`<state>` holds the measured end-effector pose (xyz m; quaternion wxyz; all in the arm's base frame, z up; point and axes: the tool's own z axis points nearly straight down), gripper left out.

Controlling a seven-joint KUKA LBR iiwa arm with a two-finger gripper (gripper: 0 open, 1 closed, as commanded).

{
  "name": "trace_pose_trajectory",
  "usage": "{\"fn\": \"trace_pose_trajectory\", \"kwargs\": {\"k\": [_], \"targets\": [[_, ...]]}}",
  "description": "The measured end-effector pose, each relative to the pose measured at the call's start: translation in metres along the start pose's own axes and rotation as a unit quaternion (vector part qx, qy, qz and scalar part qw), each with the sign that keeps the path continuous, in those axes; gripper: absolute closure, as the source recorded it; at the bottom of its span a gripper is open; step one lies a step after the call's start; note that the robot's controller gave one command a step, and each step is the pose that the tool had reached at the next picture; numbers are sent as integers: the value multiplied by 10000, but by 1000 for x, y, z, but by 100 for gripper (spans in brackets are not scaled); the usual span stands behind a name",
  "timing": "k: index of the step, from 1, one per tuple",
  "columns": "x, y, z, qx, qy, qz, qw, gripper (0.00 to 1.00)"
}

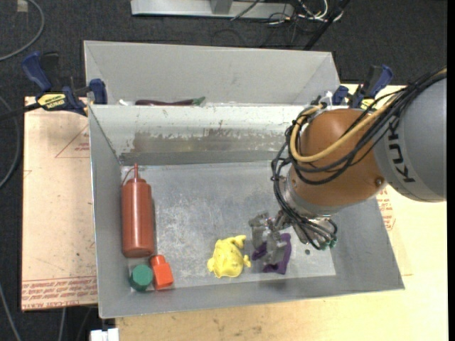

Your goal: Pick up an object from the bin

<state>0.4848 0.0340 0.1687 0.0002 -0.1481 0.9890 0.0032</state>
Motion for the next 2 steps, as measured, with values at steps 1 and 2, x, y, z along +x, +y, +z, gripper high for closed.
{"fn": "trace_pose_trajectory", "kwargs": {"k": [1,2], "targets": [[0,0,0,-1,1,4,10000,100],[5,0,-44,-9,15,18,10000,100]]}}
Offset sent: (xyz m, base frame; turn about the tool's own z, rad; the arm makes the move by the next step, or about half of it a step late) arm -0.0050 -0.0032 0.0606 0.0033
